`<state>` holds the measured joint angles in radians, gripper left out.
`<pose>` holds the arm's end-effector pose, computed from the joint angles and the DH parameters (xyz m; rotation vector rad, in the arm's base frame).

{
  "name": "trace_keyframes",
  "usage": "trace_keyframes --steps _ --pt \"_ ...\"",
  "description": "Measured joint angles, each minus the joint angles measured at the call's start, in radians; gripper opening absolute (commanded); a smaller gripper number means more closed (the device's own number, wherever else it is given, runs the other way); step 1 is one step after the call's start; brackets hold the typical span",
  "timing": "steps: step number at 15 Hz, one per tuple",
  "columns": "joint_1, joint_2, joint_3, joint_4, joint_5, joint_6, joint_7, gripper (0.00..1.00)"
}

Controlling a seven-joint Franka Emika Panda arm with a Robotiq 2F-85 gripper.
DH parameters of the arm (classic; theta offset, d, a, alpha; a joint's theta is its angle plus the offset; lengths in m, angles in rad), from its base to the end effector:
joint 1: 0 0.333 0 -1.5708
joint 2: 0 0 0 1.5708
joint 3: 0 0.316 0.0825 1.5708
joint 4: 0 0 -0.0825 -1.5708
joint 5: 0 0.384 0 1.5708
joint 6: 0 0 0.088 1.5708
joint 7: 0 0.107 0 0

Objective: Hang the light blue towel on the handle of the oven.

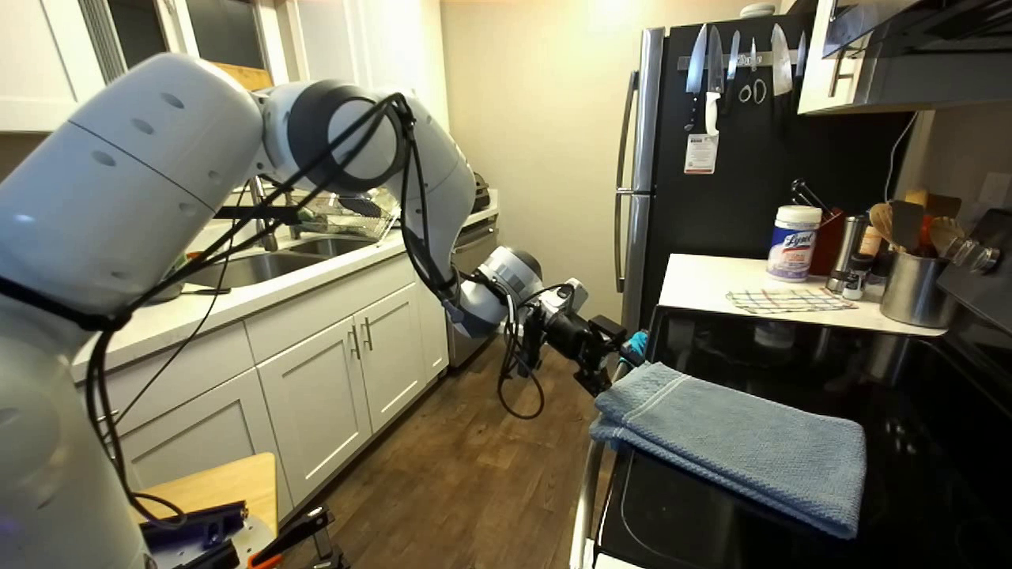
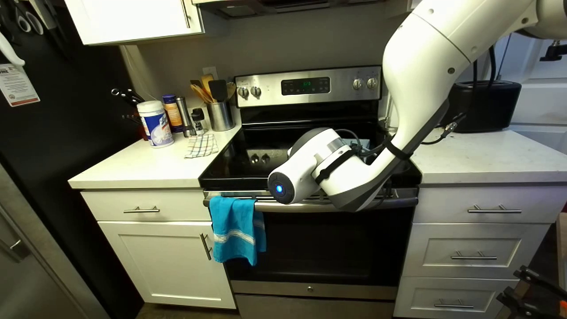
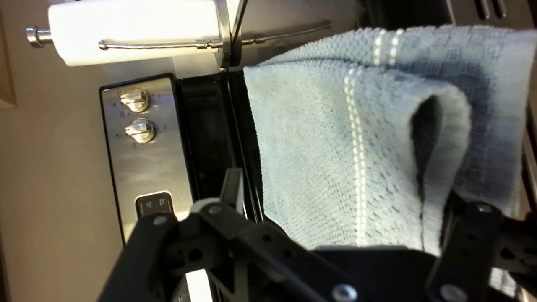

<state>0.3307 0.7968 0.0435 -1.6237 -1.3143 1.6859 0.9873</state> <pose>0.6361 0.1462 0.1674 1.8625 0.1013 0.2613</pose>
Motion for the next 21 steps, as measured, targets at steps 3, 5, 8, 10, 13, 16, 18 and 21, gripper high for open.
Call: trace_keyframes --steps 3,5,8,10,13,16,18,21 --pt "0.000 -0.005 0.000 -0.001 -0.009 -0.024 0.000 1.00" --pt "0.000 -0.007 0.000 -0.002 -0.016 -0.036 0.000 0.74" --pt "0.000 -0.010 0.001 -0.004 -0.036 -0.036 0.001 0.54" --pt "0.000 -0.010 0.003 -0.004 -0.039 -0.036 0.001 0.41" --pt "0.000 -0.011 0.007 -0.004 -0.040 -0.036 0.001 0.20" --pt "0.000 -0.011 0.011 -0.004 -0.040 -0.036 0.001 0.03" --pt "0.000 -0.012 0.014 -0.004 -0.040 -0.036 0.002 0.00" --pt "0.000 -0.012 0.018 -0.004 -0.040 -0.036 0.004 0.01"
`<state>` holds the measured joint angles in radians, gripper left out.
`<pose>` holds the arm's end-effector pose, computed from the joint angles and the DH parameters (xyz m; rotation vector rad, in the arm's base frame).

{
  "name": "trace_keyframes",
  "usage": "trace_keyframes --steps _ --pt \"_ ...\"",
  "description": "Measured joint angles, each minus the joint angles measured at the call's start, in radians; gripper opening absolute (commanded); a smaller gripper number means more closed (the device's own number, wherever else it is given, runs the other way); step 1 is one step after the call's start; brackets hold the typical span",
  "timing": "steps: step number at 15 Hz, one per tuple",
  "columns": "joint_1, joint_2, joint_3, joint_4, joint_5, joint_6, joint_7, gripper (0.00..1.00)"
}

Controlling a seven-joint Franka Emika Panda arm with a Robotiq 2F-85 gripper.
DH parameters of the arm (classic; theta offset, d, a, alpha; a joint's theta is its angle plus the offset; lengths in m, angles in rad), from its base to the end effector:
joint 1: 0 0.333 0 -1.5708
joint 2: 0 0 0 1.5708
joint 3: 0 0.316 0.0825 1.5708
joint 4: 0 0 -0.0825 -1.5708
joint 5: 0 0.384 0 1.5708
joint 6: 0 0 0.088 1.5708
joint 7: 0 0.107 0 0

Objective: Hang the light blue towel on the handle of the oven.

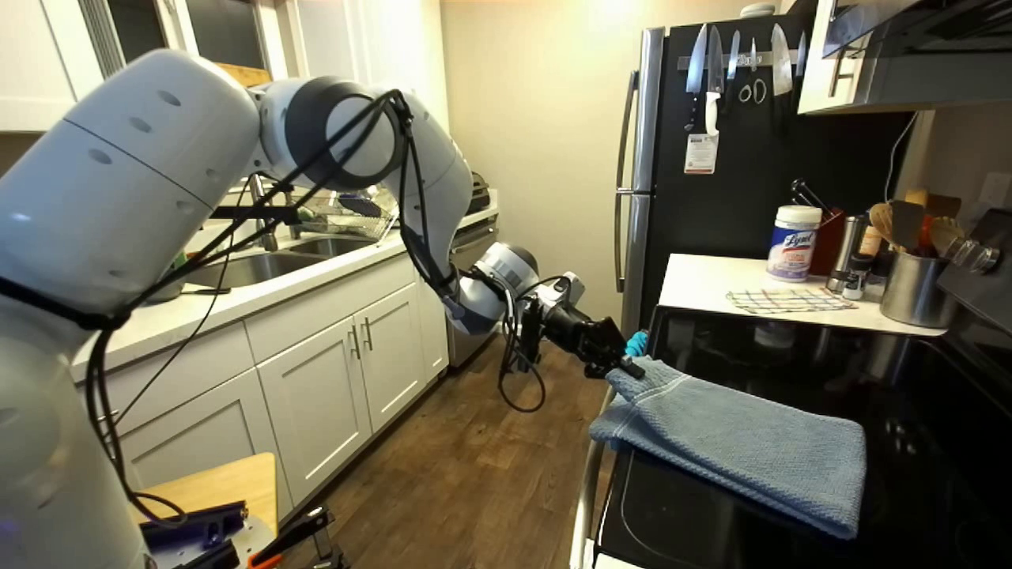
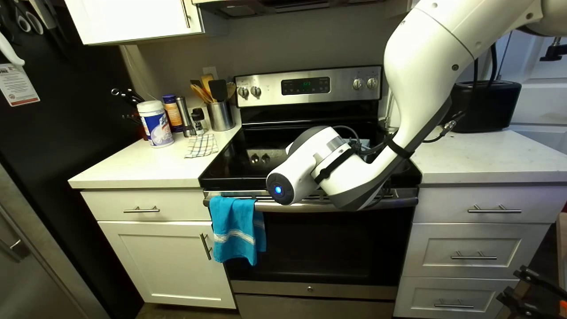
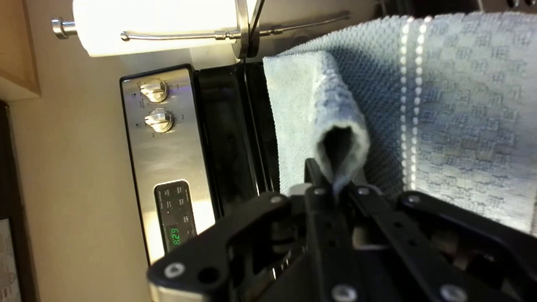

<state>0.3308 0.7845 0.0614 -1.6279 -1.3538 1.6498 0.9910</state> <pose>0.6356 0.1522 0.1775 1.8233 0.1101 0.2873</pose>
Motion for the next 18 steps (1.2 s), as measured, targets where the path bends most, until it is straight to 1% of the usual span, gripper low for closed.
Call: trace_keyframes --steps 6,8,11,15,18 --pt "0.000 -0.009 0.005 -0.003 0.000 -0.002 0.005 0.01" --pt "0.000 -0.040 0.007 -0.025 0.000 -0.004 0.023 0.01" --pt "-0.007 -0.140 0.019 -0.103 0.009 -0.003 0.057 0.01" --pt "-0.029 -0.319 0.047 -0.230 0.053 -0.006 0.069 0.01" --pt "-0.030 -0.448 0.067 -0.311 0.083 -0.035 0.088 0.01"
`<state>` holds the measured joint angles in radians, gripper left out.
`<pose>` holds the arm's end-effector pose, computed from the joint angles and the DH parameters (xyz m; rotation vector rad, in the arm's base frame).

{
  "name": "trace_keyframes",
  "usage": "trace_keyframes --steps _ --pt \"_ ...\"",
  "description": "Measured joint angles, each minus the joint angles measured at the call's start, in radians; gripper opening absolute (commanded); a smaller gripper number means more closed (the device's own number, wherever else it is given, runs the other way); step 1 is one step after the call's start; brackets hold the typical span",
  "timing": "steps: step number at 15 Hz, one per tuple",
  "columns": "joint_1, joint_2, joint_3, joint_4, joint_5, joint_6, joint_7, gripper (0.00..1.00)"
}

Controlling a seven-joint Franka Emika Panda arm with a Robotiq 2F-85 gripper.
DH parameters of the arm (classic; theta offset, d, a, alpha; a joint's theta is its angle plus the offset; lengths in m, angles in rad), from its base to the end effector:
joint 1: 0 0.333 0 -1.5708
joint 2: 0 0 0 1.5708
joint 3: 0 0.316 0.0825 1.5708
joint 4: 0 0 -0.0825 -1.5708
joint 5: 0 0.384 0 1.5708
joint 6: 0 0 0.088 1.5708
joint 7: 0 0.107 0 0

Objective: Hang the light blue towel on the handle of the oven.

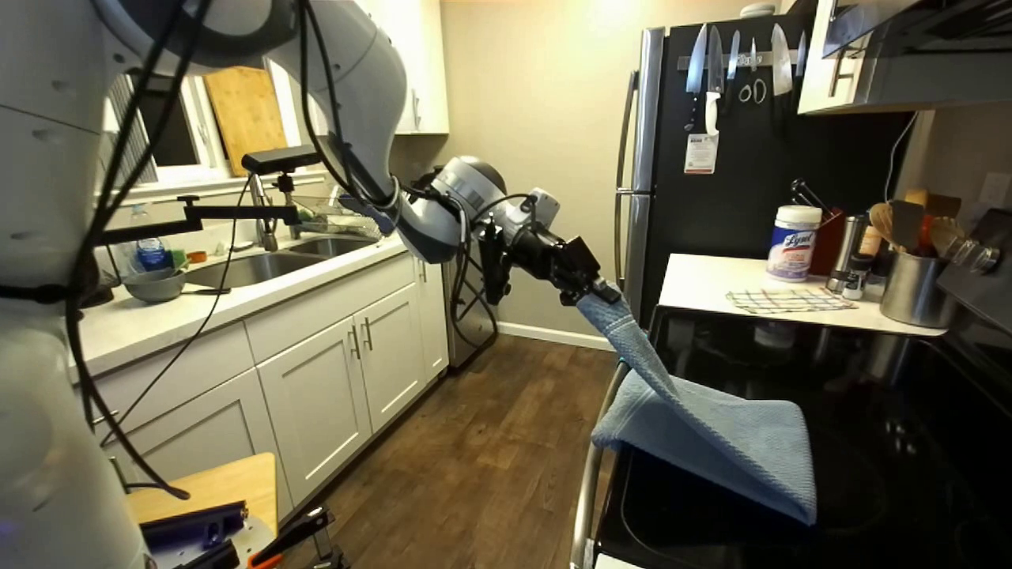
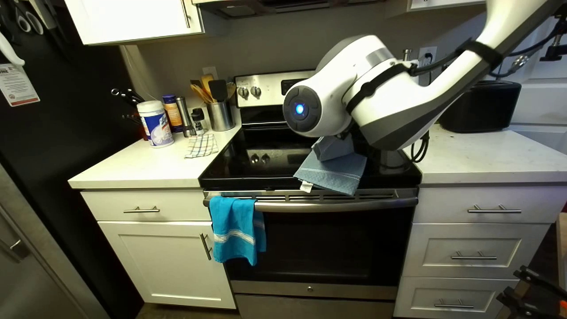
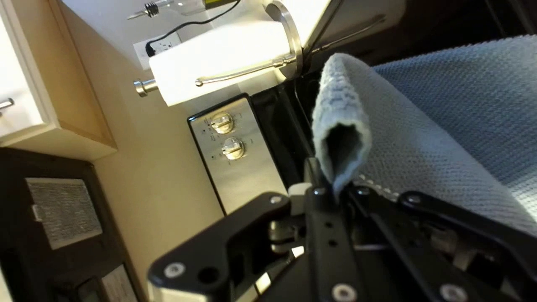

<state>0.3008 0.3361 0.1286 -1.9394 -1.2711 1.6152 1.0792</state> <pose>0.5685 0.1475 0.3323 1.8886 -0.0925 0.4216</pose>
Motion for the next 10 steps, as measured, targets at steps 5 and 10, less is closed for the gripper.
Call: trace_keyframes --steps 5,10 --pt "0.000 -0.188 0.039 -0.077 0.064 -0.046 0.001 0.01" --pt "0.000 -0.312 0.067 -0.086 0.101 -0.085 0.001 0.01"
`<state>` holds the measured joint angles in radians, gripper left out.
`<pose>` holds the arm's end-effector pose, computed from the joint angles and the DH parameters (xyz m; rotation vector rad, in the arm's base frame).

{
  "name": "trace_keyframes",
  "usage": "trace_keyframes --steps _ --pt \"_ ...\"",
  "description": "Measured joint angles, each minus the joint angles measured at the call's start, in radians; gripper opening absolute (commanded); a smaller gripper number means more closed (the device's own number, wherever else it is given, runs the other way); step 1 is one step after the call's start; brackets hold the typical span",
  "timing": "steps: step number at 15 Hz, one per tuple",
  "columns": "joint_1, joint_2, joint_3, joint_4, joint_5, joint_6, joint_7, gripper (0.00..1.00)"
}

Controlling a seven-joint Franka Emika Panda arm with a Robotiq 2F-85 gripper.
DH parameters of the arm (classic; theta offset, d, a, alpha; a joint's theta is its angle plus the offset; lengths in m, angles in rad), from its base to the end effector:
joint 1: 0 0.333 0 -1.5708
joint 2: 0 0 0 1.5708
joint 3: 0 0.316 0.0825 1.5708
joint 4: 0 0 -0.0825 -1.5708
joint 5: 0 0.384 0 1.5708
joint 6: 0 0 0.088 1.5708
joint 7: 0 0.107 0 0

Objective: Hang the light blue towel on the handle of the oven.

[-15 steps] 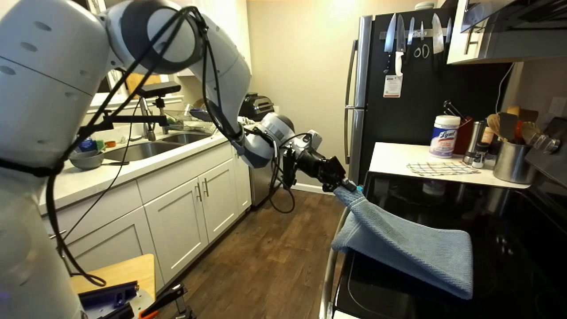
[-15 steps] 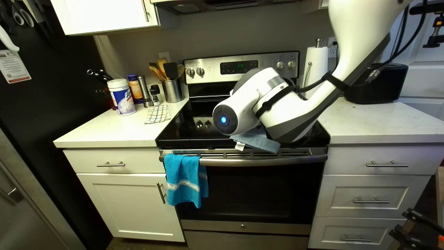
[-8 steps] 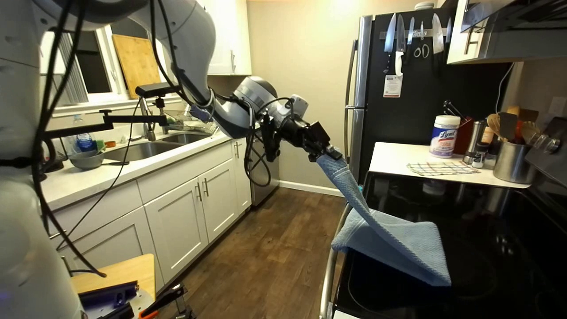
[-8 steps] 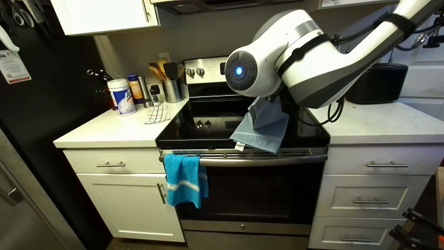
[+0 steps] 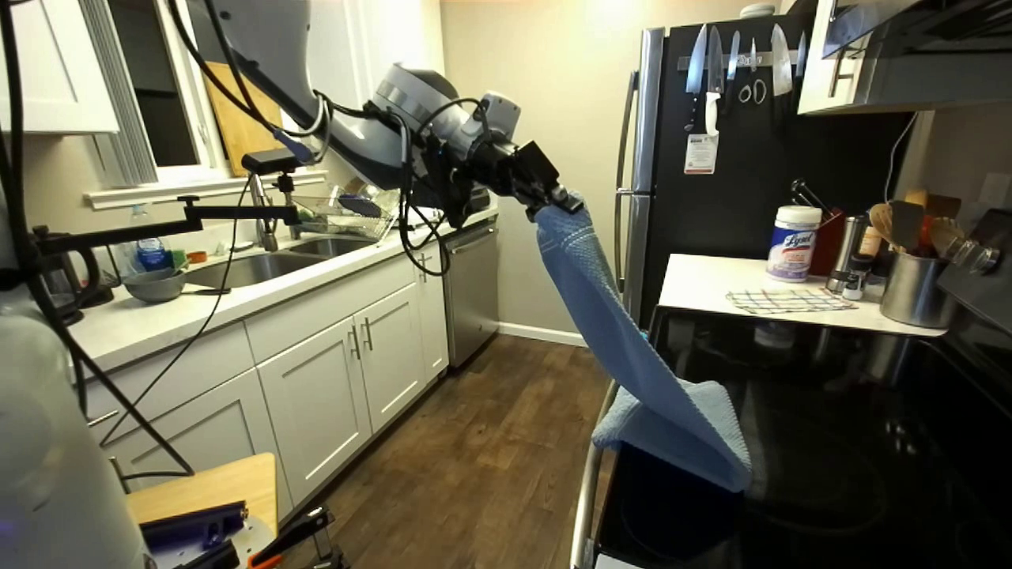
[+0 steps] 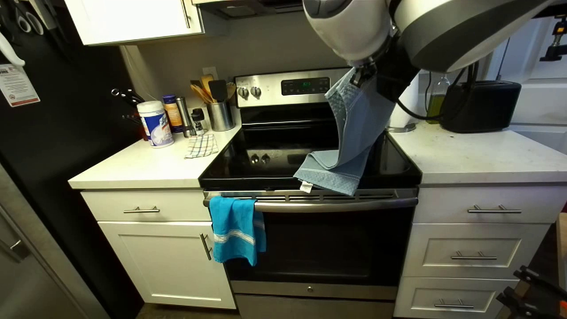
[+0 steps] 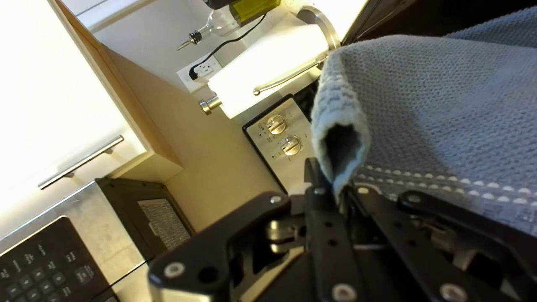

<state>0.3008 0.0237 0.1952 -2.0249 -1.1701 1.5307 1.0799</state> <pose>0.5089 0.1590 0.4667 1.9281 -0.2797 0.5505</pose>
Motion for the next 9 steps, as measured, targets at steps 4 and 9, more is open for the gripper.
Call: trace_keyframes --steps 4,9 --pt "0.000 -0.069 0.020 0.001 0.018 -0.003 -0.001 0.01" --pt "0.001 -0.149 0.044 0.002 0.083 -0.003 -0.018 0.01"
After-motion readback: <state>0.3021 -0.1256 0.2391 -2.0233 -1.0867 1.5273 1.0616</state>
